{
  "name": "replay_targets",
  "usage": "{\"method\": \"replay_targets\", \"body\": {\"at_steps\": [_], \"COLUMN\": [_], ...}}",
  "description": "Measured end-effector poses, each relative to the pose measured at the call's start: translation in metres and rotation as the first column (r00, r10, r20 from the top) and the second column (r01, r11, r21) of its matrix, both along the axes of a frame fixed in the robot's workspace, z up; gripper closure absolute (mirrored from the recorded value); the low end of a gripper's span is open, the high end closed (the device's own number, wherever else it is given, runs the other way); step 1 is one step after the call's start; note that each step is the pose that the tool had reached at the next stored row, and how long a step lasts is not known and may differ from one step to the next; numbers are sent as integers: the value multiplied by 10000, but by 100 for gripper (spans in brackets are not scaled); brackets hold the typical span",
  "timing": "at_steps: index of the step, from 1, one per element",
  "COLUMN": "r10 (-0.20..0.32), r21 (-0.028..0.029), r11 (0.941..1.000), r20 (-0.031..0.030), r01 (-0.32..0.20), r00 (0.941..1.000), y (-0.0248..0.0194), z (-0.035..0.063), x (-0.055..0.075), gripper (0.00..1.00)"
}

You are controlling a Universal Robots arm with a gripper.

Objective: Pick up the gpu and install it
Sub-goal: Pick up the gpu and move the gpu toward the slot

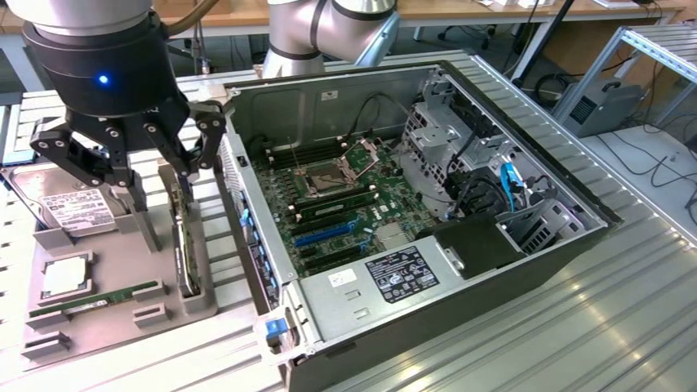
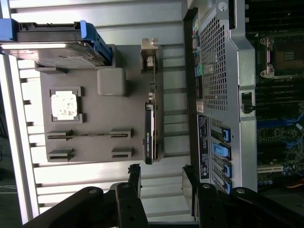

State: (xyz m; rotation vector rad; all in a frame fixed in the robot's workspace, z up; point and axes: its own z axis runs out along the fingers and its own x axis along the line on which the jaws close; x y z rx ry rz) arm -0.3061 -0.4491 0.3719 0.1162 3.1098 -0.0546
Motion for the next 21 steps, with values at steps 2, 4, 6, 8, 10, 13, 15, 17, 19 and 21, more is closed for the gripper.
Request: {"method": "replay_targets", "body": {"at_steps": [2,4,6,8,10,13,15,17,19,21], "r10": [0,0,0,0,0,0,0,0,0,0], "r21": [1,0,0,0,0,0,0,0,0,1], "r11": [10000,10000,10000,10000,10000,10000,10000,10000,10000,10000], "r20": [0,0,0,0,0,0,0,0,0,0], "r01": [0,0,0,0,0,0,0,0,0,0], "r00": [10000,10000,10000,10000,10000,10000,10000,10000,10000,10000], "y": [0,0,0,0,0,0,0,0,0,0], "z": [-4,-7,-9,-12,-16,-108,-109,-109,-111,-116], "x": [0,0,0,0,0,0,0,0,0,0], "gripper": [52,52,52,52,52,52,52,52,52,52]}}
